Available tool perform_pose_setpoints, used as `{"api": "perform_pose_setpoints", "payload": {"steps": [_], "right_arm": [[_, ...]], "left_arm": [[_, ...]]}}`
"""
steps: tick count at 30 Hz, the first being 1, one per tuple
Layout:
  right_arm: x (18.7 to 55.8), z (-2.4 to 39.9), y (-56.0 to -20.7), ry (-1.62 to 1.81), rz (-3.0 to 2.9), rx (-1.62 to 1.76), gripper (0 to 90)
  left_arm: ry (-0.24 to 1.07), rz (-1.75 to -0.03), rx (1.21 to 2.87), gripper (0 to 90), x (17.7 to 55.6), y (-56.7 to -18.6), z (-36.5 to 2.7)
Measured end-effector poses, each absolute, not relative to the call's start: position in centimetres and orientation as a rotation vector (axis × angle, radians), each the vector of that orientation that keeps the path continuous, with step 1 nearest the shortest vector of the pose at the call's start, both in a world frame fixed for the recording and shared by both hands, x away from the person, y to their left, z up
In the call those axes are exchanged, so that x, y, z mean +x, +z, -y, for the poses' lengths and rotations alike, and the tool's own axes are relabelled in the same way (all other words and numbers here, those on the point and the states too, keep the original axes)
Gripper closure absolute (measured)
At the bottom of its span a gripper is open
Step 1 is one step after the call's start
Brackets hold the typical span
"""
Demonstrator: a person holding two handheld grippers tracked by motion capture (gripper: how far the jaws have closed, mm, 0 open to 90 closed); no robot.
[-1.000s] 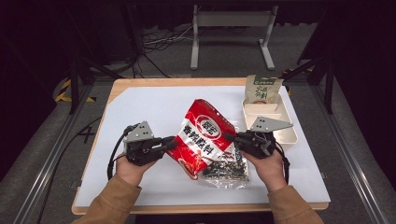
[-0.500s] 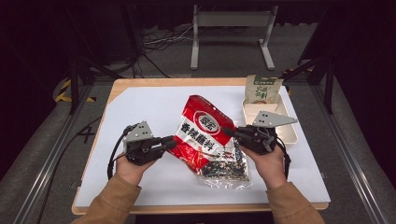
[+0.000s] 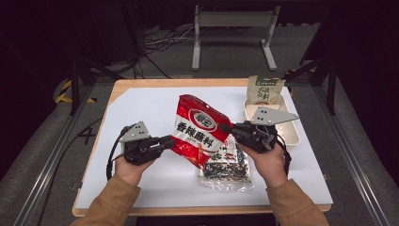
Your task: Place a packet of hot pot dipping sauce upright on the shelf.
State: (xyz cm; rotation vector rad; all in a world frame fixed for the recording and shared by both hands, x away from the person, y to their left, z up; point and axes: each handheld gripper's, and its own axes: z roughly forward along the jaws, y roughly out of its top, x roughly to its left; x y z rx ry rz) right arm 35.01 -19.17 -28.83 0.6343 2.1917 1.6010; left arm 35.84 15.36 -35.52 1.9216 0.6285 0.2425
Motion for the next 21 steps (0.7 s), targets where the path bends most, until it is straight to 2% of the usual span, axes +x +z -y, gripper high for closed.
{"api": "perform_pose_setpoints", "payload": {"steps": [4, 15, 21], "right_arm": [[34.6, 18.9, -28.2, 1.601, -2.193, 0.598, 89.3], [34.4, 19.8, -26.8, 1.484, -2.159, 0.549, 89.3], [34.7, 20.9, -25.8, 1.435, -2.160, 0.535, 89.3]], "left_arm": [[0.244, -0.630, 1.918, 80.4, 35.8, -35.7, -15.4], [0.219, -0.652, 1.919, 78.8, 36.5, -36.2, -15.9], [0.218, -0.672, 1.917, 73.2, 36.7, -36.2, -16.5]]}}
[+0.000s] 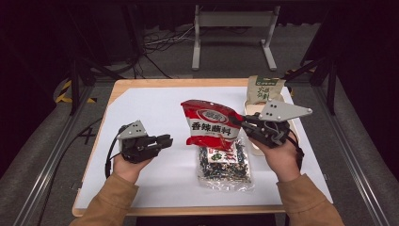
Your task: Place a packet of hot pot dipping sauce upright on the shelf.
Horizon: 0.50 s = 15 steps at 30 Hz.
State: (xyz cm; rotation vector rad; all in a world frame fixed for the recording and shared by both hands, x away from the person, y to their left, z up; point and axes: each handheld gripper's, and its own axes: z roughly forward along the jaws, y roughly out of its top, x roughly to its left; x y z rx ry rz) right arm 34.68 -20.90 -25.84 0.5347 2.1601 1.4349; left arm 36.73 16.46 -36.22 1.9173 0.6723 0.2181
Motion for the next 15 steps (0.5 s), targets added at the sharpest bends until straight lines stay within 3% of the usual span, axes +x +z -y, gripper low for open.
{"api": "perform_pose_setpoints", "payload": {"steps": [15], "right_arm": [[36.2, 24.6, -23.3, 1.338, -2.127, 0.537, 89.2]], "left_arm": [[0.279, -0.710, 1.963, 51.7, 37.1, -36.7, -17.7]]}}
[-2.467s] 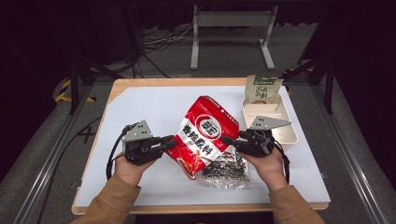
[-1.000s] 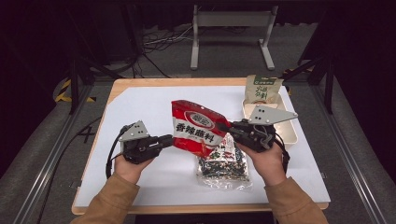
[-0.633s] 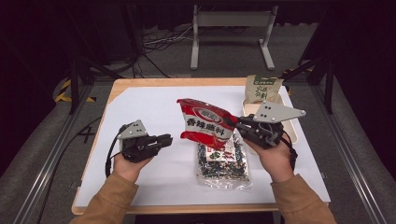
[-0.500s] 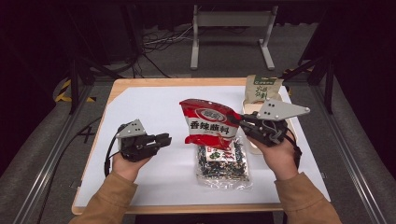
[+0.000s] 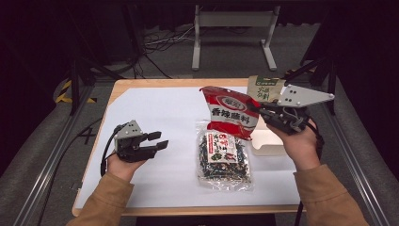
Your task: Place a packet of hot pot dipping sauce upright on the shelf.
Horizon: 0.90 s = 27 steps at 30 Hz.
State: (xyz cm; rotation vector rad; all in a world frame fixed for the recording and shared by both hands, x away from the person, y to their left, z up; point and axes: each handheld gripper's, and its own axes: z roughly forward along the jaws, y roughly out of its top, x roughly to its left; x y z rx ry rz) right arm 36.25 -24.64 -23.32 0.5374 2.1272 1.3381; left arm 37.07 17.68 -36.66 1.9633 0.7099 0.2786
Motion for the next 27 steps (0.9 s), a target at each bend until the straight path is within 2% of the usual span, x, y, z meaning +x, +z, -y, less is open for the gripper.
{"api": "perform_pose_setpoints", "payload": {"steps": [4, 27], "right_arm": [[36.5, 25.4, -23.0, 1.327, -2.122, 0.548, 89.2], [39.4, 29.7, -22.4, 1.249, -2.077, 0.600, 89.1]], "left_arm": [[0.273, -0.721, 1.967, 46.7, 37.2, -36.8, -18.0], [0.224, -0.807, 1.962, 37.6, 38.5, -38.7, -21.3]]}}
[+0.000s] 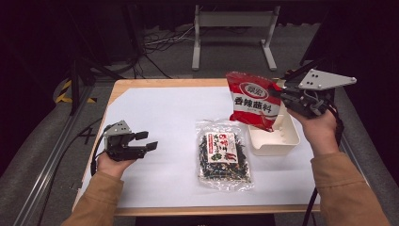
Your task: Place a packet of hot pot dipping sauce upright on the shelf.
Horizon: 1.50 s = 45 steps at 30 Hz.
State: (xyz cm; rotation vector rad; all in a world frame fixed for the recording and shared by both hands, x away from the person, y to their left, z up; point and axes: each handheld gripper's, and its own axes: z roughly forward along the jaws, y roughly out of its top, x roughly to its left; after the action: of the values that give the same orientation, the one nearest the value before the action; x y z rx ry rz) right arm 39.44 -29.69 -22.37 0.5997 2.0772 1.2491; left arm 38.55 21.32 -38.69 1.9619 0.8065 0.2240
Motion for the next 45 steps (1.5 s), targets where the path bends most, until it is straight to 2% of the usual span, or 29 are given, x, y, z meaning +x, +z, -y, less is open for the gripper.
{"api": "perform_pose_setpoints", "payload": {"steps": [17, 45], "right_arm": [[42.1, 31.8, -22.2, 1.172, -2.043, 0.586, 89.1], [47.0, 34.0, -25.4, 1.092, -2.051, 0.629, 88.8]], "left_arm": [[0.261, -0.795, 1.970, 30.2, 38.6, -39.3, -21.7], [0.251, -0.816, 1.984, 30.9, 38.6, -39.5, -21.5]]}}
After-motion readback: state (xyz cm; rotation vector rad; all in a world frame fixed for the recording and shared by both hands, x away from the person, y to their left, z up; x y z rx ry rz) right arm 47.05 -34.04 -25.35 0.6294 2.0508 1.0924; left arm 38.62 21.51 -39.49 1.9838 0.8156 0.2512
